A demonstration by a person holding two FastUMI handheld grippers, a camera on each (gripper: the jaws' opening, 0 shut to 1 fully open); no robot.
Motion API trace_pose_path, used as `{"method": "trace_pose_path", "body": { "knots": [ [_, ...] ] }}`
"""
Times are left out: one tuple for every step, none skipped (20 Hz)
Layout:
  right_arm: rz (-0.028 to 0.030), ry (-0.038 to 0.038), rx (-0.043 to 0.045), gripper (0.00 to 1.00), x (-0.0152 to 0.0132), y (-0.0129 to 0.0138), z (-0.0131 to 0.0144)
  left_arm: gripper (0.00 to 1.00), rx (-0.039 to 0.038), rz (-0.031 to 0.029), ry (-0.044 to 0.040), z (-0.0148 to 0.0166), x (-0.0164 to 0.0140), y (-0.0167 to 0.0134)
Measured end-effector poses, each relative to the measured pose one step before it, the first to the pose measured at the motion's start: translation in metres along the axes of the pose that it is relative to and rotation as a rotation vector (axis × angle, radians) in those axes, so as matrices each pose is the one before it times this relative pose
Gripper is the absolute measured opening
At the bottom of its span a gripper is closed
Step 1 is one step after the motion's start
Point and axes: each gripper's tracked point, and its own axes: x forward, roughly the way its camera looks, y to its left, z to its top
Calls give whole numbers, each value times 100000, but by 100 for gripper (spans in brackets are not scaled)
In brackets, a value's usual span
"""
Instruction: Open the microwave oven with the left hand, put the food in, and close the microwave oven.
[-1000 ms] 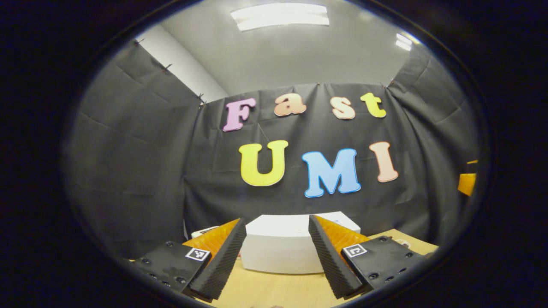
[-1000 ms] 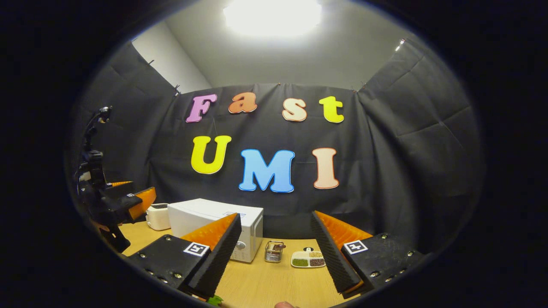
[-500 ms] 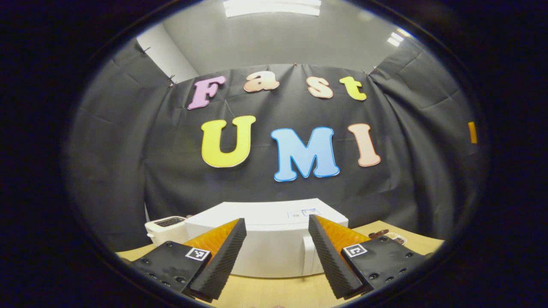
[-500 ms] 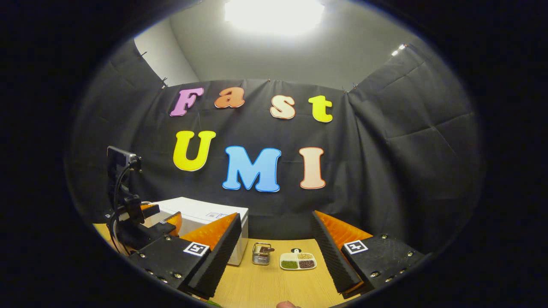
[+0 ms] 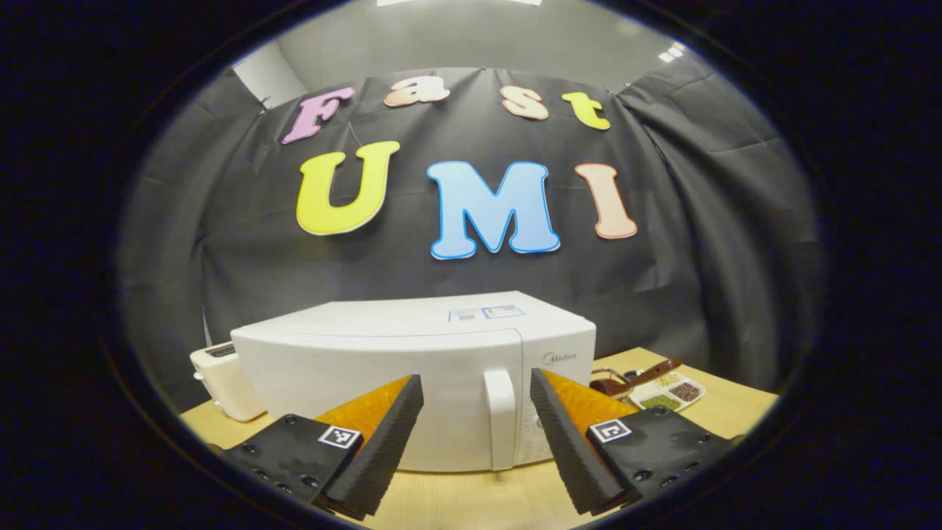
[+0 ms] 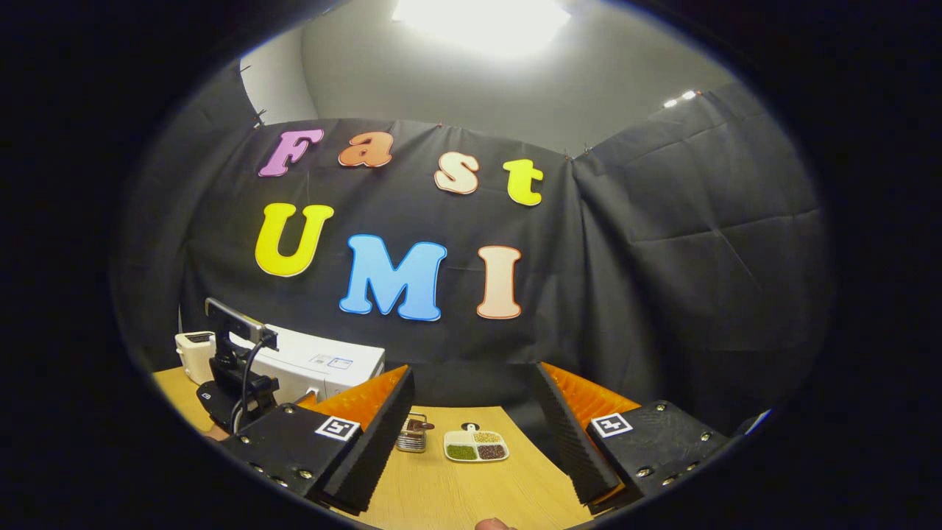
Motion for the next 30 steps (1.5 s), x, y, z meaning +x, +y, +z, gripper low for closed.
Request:
{"method": "trace_pose_path", "body": {
  "knots": [
    [-896,356,-717,98,165,0,-92,96,296,-734,1669,-743,585,-179],
    [-670,489,-665,98,29,-14,-140,96,187,-400,1309,-817,425,-163],
    [-711,611,-617,98,74,29,-137,93,117,-732,1346,-586,533,-242],
    [-621,252,-478,98,-54,11,-33,95,272,73,1662,-750,409,-181],
    [-546,-21,-542,98,-44,4,88,89,-174,-590,1346,-532,299,-203],
    [-673,-134,-688,98,63,-97,47,88,-164,-89,760,-366,371,-125],
    [-487,-78,-773,98,-37,-62,73,83,-424,-710,1167,-379,344,-271],
    [-1130,-349,-983,98,-257,-277,15,77,-213,-602,1396,-440,425,-255],
    [-1600,-593,-1225,98,-51,-417,145,72,44,-268,937,-325,196,-244],
    [-1256,-413,-1021,98,-11,-335,39,68,46,-196,656,-210,363,3],
    [-1022,-19,-353,98,-62,-284,-3,58,162,-186,678,45,296,-210],
    [-769,231,237,98,-68,-113,-55,57,-36,-349,429,-113,259,-106],
    [-325,582,494,98,-156,-59,-109,43,434,-25,1132,152,-283,-102],
    [-247,591,382,98,-57,-40,-197,39,505,227,-126,-382,367,-27],
    [-261,384,128,98,-13,-7,-87,34,-697,-457,257,-36,-160,78],
    [-26,105,-46,98,-34,1,-16,32,-430,-448,-622,178,-282,46],
    [135,-103,-225,98,-111,90,54,24,1047,-199,448,184,106,-81],
    [343,-194,-375,98,-156,82,65,24,881,234,367,-234,-128,34],
    [-59,-7,-723,98,39,-1,67,18,-322,153,-464,285,-163,-6],
    [-99,187,-863,98,-41,-126,-109,18,-4,-197,911,-175,133,-51],
    [229,-230,-523,98,-182,7,100,14,-296,-309,519,4,-8,13],
    [384,-577,-232,98,-210,4,254,14,-1261,-254,352,-190,-346,37],
    [609,-383,-102,98,28,-6,134,14,-2289,980,4197,-875,-1159,-72],
    [659,26,228,98,41,-32,-208,15,-57,625,-1965,3,-1476,97],
    [1112,369,864,98,-96,59,-187,15,2478,304,-5079,489,-1276,68],
    [1737,143,1292,98,-88,181,-165,14,2042,84,-764,-327,-1153,235],
    [2371,370,1010,98,-263,300,-204,15,582,-464,-34,-137,-872,198],
    [2196,508,621,98,33,121,-298,14,-339,-226,1343,-547,-728,64],
    [2196,-115,696,98,-90,146,-85,14,68,308,1448,-235,-947,254],
    [1997,-791,931,98,39,-44,131,14,-48,517,1402,-327,-1190,269]
  ]
}}
